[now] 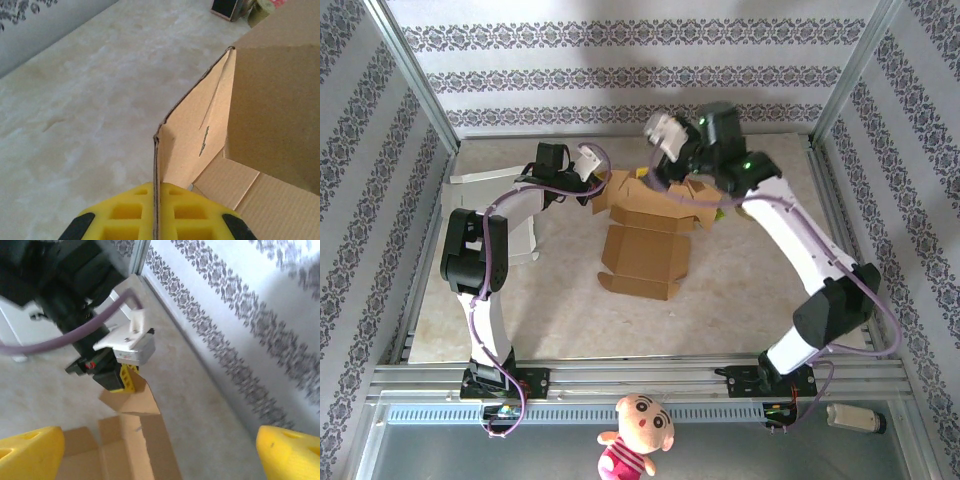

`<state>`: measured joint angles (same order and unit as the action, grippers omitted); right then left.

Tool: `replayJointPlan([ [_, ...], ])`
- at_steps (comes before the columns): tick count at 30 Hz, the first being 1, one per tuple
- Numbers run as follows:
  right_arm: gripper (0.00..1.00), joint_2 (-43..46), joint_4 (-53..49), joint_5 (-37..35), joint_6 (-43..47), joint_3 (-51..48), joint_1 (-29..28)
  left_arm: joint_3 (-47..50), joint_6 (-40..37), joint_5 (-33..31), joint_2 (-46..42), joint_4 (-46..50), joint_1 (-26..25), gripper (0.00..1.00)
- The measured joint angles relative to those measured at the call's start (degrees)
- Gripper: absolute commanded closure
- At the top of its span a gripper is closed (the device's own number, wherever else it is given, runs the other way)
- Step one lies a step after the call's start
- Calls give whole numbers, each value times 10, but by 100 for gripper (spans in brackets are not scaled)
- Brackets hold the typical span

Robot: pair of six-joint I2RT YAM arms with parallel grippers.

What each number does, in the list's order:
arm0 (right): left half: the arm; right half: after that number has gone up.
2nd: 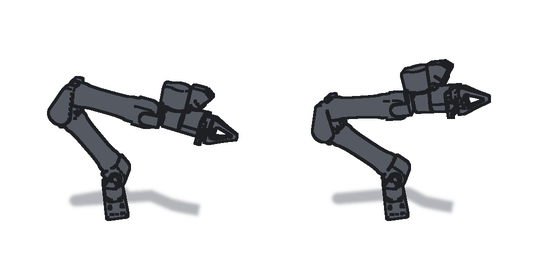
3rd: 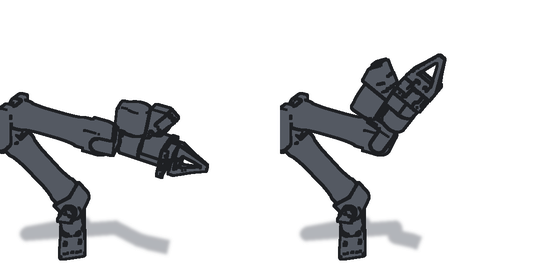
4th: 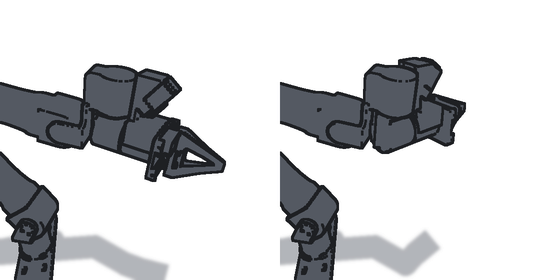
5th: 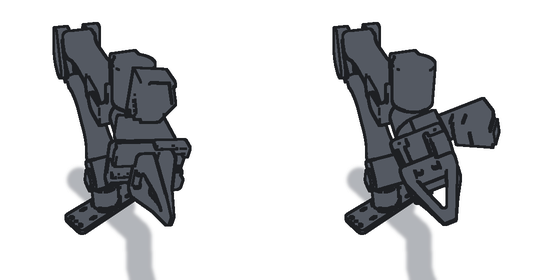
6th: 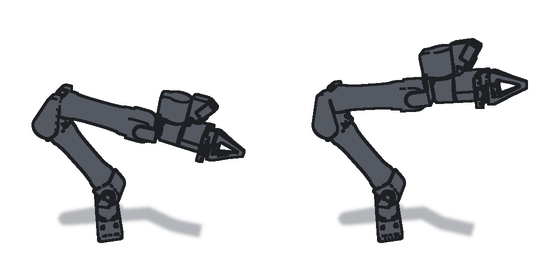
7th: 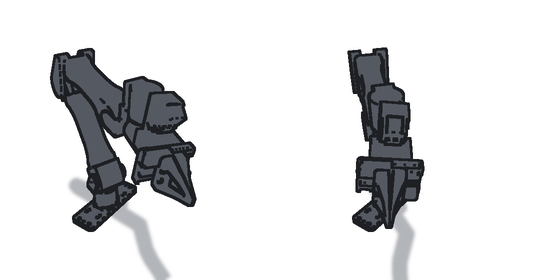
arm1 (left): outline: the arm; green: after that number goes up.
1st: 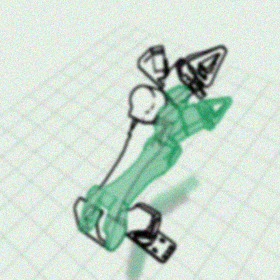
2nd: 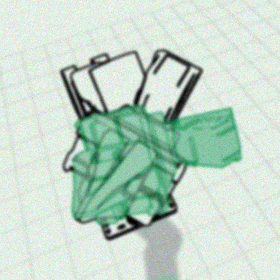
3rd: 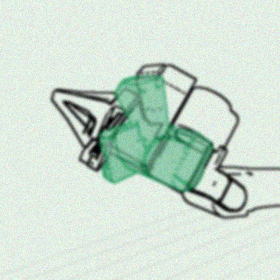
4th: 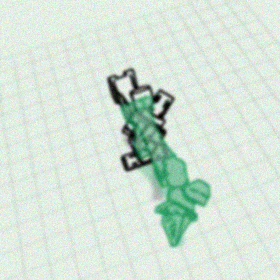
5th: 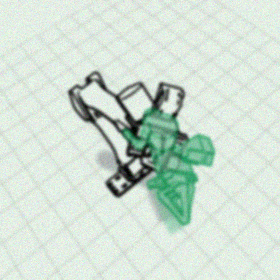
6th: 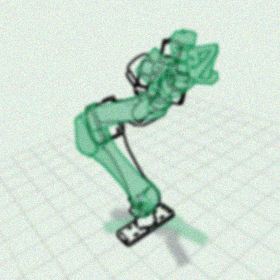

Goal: Fold the paper box

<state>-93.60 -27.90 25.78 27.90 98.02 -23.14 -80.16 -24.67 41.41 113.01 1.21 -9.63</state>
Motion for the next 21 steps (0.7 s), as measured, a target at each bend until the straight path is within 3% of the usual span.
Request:
replayJointPlan([
  [3, 8, -73, -58, 72, -98, 92, 58, 7, -11, 15, 0, -23, 0, 97],
  [8, 9, -172, -112, 161, -202, 116, 119, 26, -22, 27, -1, -59, 0, 98],
  [12, 10, -210, -137, 201, -222, 89, 135, 30, -30, 35, -1, -62, 0, 98],
  [21, 27, -235, -138, 249, -232, 50, 132, 30, -37, 49, -1, -60, 0, 100],
])
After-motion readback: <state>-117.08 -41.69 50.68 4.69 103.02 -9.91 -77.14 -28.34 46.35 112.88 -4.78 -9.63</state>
